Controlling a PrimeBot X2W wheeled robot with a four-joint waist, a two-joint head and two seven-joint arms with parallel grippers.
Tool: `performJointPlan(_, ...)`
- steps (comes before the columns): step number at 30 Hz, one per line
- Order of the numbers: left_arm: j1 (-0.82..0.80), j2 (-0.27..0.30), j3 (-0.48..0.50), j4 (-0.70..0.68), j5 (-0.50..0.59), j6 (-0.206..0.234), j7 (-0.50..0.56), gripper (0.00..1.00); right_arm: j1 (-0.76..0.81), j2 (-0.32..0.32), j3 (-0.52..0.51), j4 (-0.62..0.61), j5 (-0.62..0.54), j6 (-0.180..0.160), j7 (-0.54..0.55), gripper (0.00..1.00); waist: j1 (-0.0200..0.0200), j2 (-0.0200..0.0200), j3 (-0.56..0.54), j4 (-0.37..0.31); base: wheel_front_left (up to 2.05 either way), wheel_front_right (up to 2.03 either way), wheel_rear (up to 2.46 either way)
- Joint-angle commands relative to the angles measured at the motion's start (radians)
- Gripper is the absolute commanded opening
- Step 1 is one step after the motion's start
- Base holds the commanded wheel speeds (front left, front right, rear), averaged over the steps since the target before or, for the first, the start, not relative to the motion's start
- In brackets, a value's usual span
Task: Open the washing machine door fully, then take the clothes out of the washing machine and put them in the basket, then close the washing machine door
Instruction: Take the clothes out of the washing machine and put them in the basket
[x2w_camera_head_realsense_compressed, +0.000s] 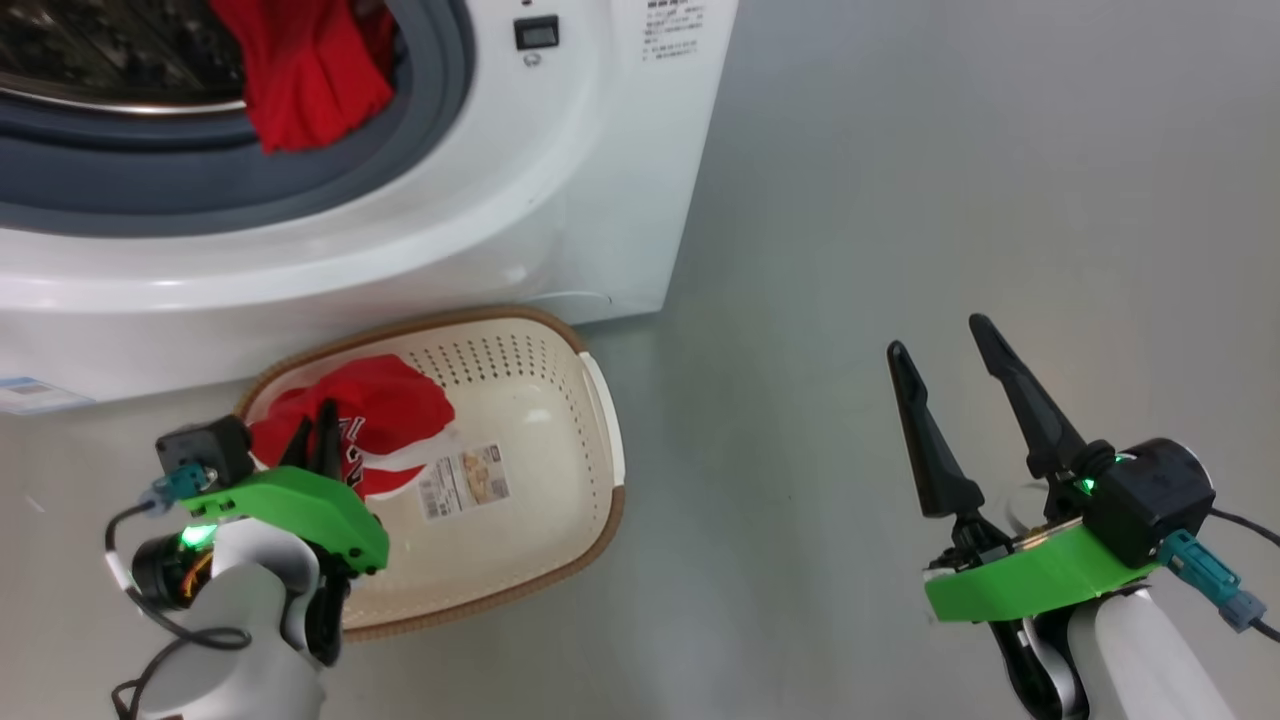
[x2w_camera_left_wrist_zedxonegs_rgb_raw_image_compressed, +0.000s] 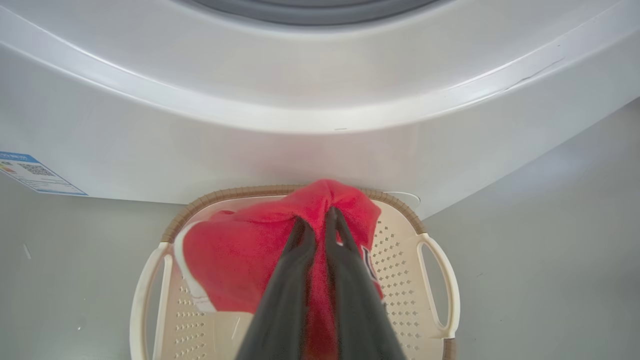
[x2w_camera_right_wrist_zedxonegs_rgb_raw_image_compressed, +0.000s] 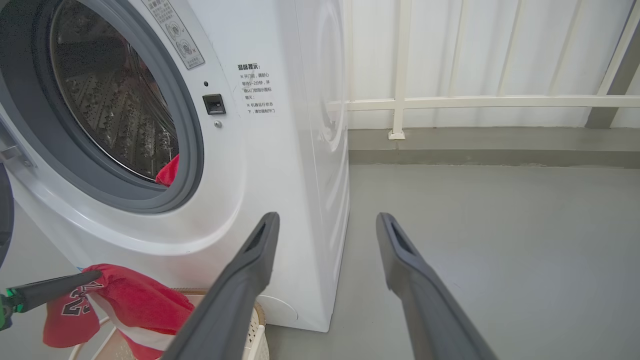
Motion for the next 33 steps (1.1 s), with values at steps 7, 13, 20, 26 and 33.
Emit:
performJointPlan(7, -0.089, 0.038, 0.030, 0.160, -0.015, -0.021, -0.013, 0.00, -0.038, 0.000, 0.028, -0.046, 0.012, 0.006, -0.006, 1.00, 0.0000, 0.0000, 0.085, -0.041, 0.00, 0.00, 0.00)
performJointPlan(13, -0.125, 0.050, 0.028, 0.236, -0.024, -0.030, 0.006, 0.00, -0.049, 0.000, 0.029, -0.046, 0.016, 0.006, -0.006, 1.00, 0.0000, 0.0000, 0.117, -0.070, 0.00, 0.00, 0.00)
performJointPlan(20, -0.133, 0.063, 0.022, 0.263, -0.026, -0.018, 0.010, 0.39, -0.060, 0.000, 0.034, -0.037, 0.025, 0.006, -0.006, 1.00, 0.0000, 0.0000, 0.131, -0.098, 0.00, 0.00, 0.00)
performJointPlan(26, -0.129, 0.067, 0.019, 0.270, -0.028, -0.008, 0.003, 1.00, -0.061, 0.000, 0.030, -0.031, 0.029, 0.006, -0.006, 1.00, 0.0000, 0.0000, 0.128, -0.106, 0.00, 0.00, 0.00)
performJointPlan(33, -0.124, 0.060, 0.010, 0.273, -0.029, -0.010, -0.008, 1.00, -0.054, 0.000, 0.020, -0.025, 0.031, 0.006, -0.006, 1.00, 0.0000, 0.0000, 0.111, -0.090, 0.00, 0.00, 0.00)
